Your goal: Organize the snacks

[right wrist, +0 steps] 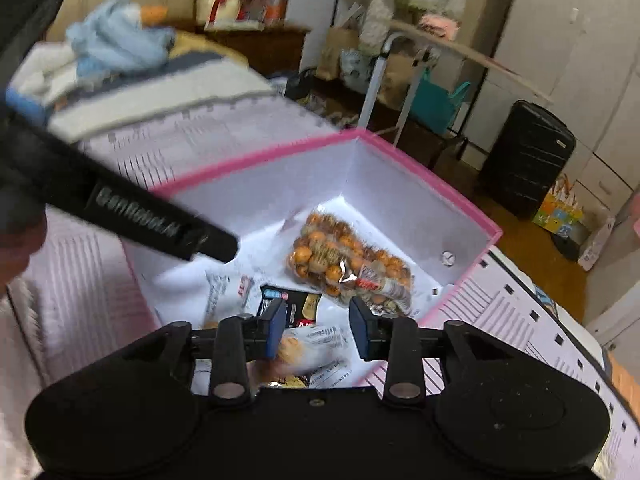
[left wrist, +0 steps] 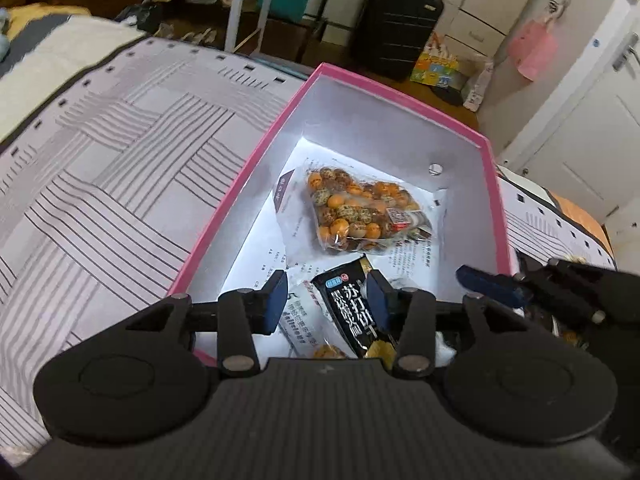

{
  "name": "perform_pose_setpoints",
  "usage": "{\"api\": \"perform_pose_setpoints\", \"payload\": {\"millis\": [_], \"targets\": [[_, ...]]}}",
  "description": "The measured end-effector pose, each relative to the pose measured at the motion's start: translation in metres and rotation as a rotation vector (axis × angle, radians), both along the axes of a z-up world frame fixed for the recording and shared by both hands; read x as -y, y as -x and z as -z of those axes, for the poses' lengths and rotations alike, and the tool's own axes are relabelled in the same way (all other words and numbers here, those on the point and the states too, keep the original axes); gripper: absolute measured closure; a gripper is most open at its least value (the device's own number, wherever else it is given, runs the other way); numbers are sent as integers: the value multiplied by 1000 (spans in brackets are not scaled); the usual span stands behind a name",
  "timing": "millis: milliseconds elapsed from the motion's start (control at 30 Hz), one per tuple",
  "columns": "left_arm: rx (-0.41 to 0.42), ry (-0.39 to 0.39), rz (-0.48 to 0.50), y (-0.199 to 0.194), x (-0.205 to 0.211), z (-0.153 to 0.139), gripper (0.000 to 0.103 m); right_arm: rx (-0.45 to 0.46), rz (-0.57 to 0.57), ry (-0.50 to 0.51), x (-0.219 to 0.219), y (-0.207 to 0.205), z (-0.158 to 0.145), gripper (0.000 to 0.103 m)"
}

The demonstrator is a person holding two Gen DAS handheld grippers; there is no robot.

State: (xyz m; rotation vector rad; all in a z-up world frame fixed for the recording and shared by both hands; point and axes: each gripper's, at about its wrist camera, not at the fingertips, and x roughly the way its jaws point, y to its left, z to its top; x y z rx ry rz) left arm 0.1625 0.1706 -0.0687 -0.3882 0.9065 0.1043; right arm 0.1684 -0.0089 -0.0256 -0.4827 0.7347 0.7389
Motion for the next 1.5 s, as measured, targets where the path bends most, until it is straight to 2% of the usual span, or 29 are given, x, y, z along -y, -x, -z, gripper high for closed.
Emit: {"api": "perform_pose_setpoints", "payload": {"millis": [167,400,600,733,867,967,1000,1067,1167,1333,1500], "targets": [[30,-52,77,25,13,-33,60,-70,65,-123,53,15,-40,62],[75,-83,214,59,43,-81,59,-92,132,-153,133,50,-74,59],[93,-37,344,74,86,-100,57,-114,230,-123,205,70,-81,54],[83,-15,432,75,122,-99,57,-155,279,-100,247,78,-68,46],[85,1,507,70,164,-86,56,-227,353,-90,272,82,-37,44],[71,8,549,61,193,-65,55,-275,402,-106,287,84,-7,43],[63,12,562,57,201,-59,55,-281,419,-104,291,85,2,42],[39,26,587,47,215,-42,55,-283,476,-98,301,86,20,32],[25,51,619,33,234,-19,56,-320,581,-129,318,84,47,32],[12,82,665,6,265,13,57,-314,711,-190,338,83,80,32],[17,176,691,-18,288,44,58,-269,723,-271,335,85,94,32]]}}
